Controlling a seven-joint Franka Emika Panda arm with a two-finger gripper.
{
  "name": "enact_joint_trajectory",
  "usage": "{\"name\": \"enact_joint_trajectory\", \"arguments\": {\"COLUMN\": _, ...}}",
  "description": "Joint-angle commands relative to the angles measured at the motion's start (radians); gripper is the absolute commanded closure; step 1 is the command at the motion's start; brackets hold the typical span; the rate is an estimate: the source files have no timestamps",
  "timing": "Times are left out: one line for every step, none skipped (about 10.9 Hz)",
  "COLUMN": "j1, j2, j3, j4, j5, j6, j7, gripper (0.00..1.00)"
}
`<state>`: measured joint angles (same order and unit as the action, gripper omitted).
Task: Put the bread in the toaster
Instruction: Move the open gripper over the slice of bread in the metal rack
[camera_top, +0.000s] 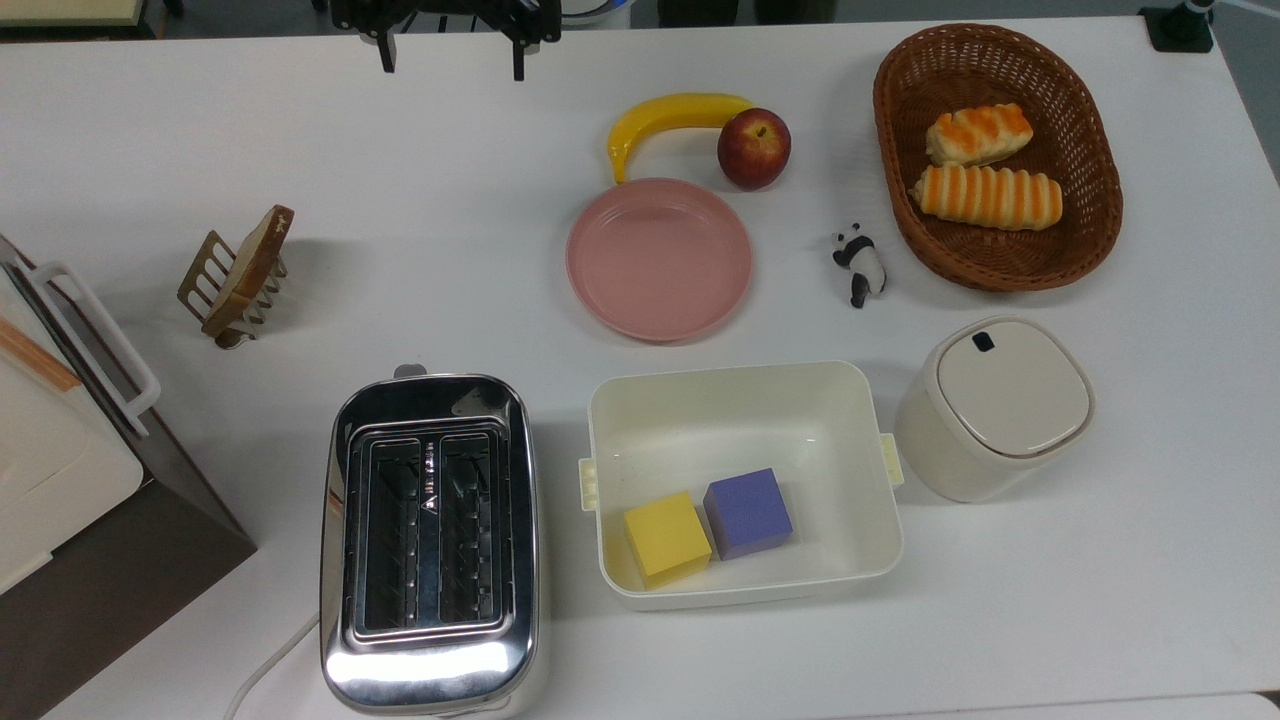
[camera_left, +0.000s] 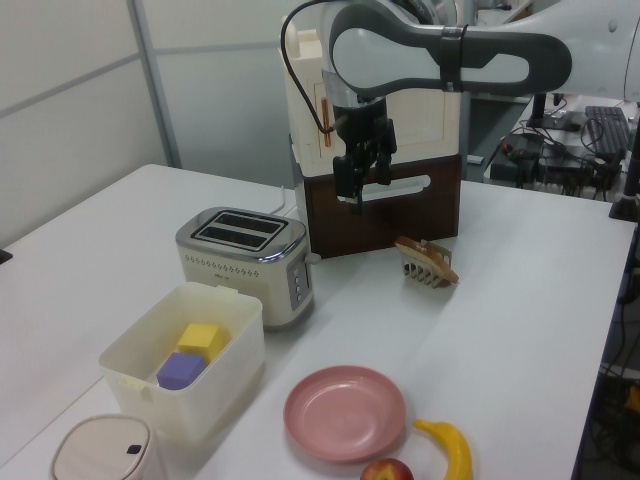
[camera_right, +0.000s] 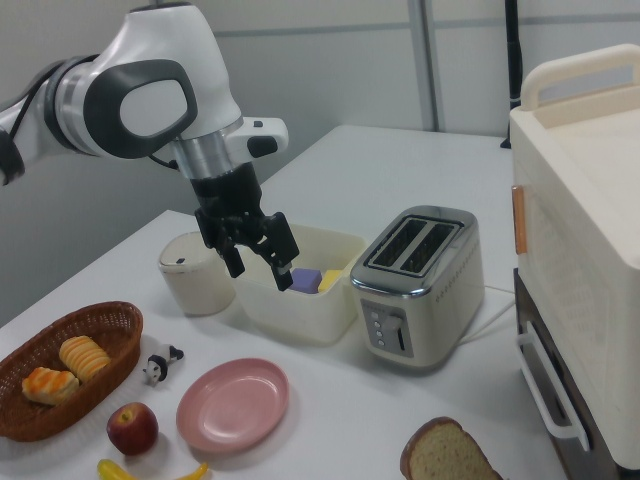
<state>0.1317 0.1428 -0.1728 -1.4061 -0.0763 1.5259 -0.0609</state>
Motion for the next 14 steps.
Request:
{"name": "enact_joint_trajectory", "arguments": {"j1": 0.006, "j2": -0.028, "j3": -0.008, "j4": -0.037, "j5": 0.006, "j6": -0.020, "j7": -0.001, "gripper": 0.00}}
{"name": "enact_joint_trajectory", "arguments": {"j1": 0.000, "j2": -0.031, "j3": -0.010, "j4": -0.040, "j5": 0.006, "j6": -0.018, "j7": 0.000, "gripper": 0.00}}
{"name": "enact_joint_trajectory", "arguments": {"j1": -0.001, "j2": -0.038, "j3": -0.013, "j4": -0.059, "j5": 0.006, "j6": -0.012, "j7": -0.003, "gripper": 0.00}}
{"name": "enact_joint_trajectory", "arguments": {"j1": -0.006, "j2": -0.060, "j3": -0.017, "j4": -0.106, "j5": 0.004, "j6": 0.023, "j7": -0.013, "gripper": 0.00}}
{"name": "enact_joint_trajectory", "arguments": {"j1": -0.020, "j2": -0.131, "j3": -0.017, "j4": -0.228, "j5": 0.004, "j6": 0.142, "j7": -0.013, "gripper": 0.00}}
{"name": "enact_joint_trajectory", "arguments": {"j1": -0.032, "j2": -0.184, "j3": -0.017, "j4": -0.325, "j5": 0.003, "j6": 0.227, "j7": -0.013, "gripper": 0.00}}
{"name": "enact_joint_trajectory", "arguments": {"j1": -0.052, "j2": -0.224, "j3": -0.017, "j4": -0.402, "j5": -0.002, "j6": 0.290, "j7": -0.013, "gripper": 0.00}}
{"name": "enact_joint_trajectory", "arguments": {"j1": -0.073, "j2": -0.250, "j3": -0.016, "j4": -0.460, "j5": -0.008, "j6": 0.342, "j7": -0.014, "gripper": 0.00}}
{"name": "enact_joint_trajectory", "arguments": {"j1": -0.096, "j2": -0.268, "j3": -0.017, "j4": -0.502, "j5": -0.011, "j6": 0.383, "j7": -0.014, "gripper": 0.00}}
{"name": "enact_joint_trajectory", "arguments": {"j1": -0.119, "j2": -0.273, "j3": -0.016, "j4": -0.533, "j5": -0.011, "j6": 0.417, "j7": -0.014, "gripper": 0.00}}
{"name": "enact_joint_trajectory", "arguments": {"j1": -0.144, "j2": -0.270, "j3": -0.016, "j4": -0.547, "j5": -0.013, "j6": 0.430, "j7": -0.016, "gripper": 0.00}}
{"name": "enact_joint_trajectory", "arguments": {"j1": -0.159, "j2": -0.266, "j3": -0.016, "j4": -0.566, "j5": -0.023, "j6": 0.447, "j7": -0.022, "gripper": 0.00}}
{"name": "enact_joint_trajectory", "arguments": {"j1": -0.170, "j2": -0.261, "j3": -0.016, "j4": -0.600, "j5": -0.049, "j6": 0.476, "j7": -0.034, "gripper": 0.00}}
{"name": "enact_joint_trajectory", "arguments": {"j1": -0.190, "j2": -0.244, "j3": -0.016, "j4": -0.622, "j5": -0.074, "j6": 0.511, "j7": -0.034, "gripper": 0.00}}
